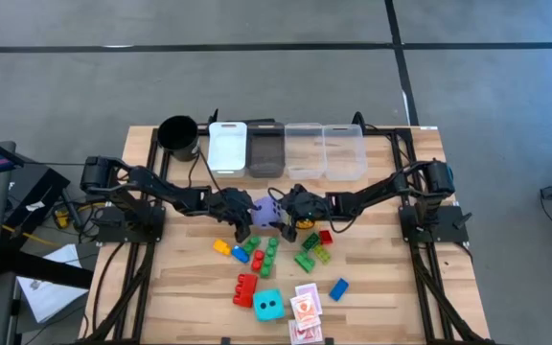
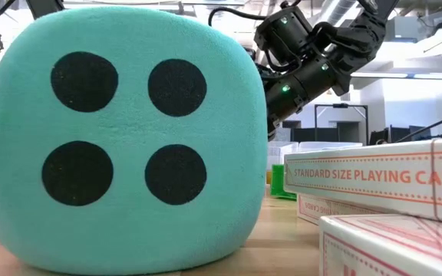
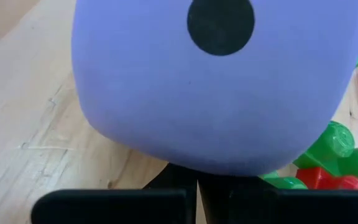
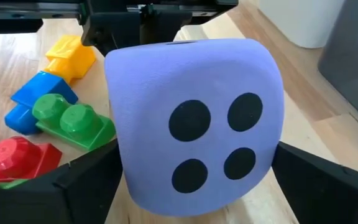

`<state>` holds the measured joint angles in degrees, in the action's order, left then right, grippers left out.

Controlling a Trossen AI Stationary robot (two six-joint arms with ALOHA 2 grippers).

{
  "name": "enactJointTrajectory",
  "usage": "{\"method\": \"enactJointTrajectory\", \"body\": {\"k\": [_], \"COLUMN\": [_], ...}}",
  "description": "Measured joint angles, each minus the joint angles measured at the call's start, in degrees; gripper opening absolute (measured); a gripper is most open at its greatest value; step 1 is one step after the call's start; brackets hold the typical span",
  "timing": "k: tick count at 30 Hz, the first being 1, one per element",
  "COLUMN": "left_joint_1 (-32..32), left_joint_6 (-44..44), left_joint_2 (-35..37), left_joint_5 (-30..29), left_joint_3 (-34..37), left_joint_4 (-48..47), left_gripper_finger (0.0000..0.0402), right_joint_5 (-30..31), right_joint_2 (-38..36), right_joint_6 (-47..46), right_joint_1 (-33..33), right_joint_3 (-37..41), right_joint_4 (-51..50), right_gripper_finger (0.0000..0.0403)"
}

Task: Pick & Place Toys
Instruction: Put the purple dice into the black bin

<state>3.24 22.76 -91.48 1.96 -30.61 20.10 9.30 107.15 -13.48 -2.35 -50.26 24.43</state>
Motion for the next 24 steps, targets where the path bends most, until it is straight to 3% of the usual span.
{"method": "enactJointTrajectory", "body": {"k": [10,16,24], "left_joint_1": [0.2,0.6,0.6], "left_joint_6": [0.0,-0.9,2.5], "left_joint_2": [0.1,4.5,16.9], "left_joint_5": [-0.7,-2.8,-13.2], "left_joint_3": [-0.4,-0.3,-0.2], "left_joint_4": [-3.3,-18.6,-42.9], "left_gripper_finger": [0.0000,0.0000,0.0000], "right_joint_5": [-0.7,-0.9,-0.1], "right_joint_2": [0.0,0.0,0.0], "right_joint_6": [-0.3,-0.9,-1.1], "right_joint_1": [-0.1,-0.2,-0.2], "right_joint_3": [-0.3,-0.3,-0.2], "right_joint_4": [0.7,0.6,2.6], "right_gripper_finger": [0.0334,0.0337,0.0335]}}
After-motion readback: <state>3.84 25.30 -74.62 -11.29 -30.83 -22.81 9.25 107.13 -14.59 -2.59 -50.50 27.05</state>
